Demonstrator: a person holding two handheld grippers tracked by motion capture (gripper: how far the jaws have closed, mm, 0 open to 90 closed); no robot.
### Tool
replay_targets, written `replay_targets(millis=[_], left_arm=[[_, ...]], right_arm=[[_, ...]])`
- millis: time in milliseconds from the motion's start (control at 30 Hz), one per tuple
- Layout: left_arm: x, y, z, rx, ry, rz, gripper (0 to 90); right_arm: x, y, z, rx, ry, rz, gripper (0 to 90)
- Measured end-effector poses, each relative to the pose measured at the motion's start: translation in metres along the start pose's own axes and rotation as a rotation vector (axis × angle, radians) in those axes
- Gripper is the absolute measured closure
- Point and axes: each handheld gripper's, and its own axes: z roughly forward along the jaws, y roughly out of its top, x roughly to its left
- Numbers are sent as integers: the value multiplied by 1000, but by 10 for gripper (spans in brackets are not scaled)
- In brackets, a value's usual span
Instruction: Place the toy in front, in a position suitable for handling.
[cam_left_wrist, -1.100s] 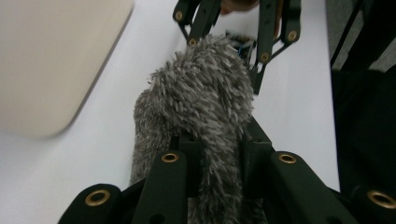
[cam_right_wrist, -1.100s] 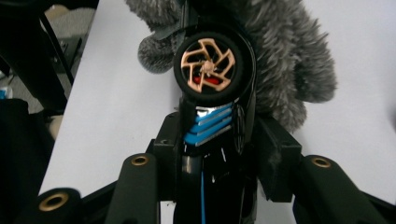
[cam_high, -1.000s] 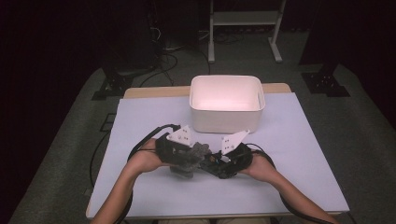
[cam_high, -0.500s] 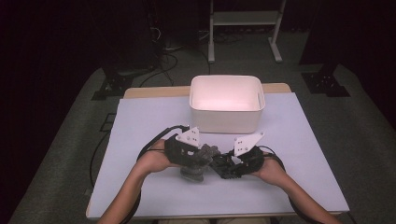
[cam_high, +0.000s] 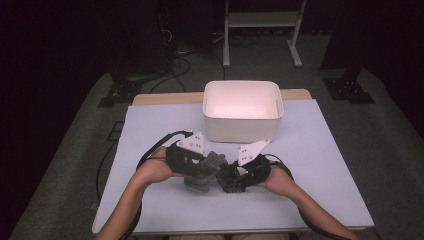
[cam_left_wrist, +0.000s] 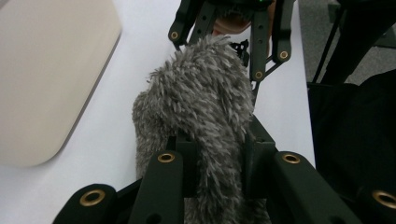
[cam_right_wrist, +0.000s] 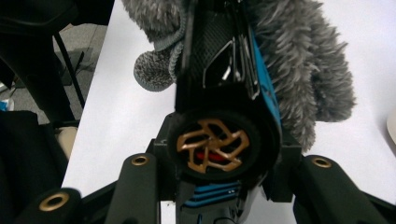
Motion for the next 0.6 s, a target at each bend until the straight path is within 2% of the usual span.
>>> replay_targets(millis=[167, 300, 333, 433, 467, 600], left_arm=[[0, 2, 2, 3, 5, 0, 733], [0, 5, 3, 3, 1, 6, 733], [0, 7, 4, 4, 5, 8, 733], [-1, 8, 4, 3, -7, 9, 732], [-1, 6, 5, 15, -15, 12, 730], [-1, -1, 8, 33, -15, -2, 729]], right_arm=[[1, -5, -8, 12, -31, 0, 483], [2, -11, -14, -9, -33, 17, 508], [3, -12, -15, -10, -35, 4, 548], [5, -12, -16, -4, -43, -4, 550], [6, -14, -17, -10, -45, -18, 551], [6, -16, -18, -18, -37, -5, 552]])
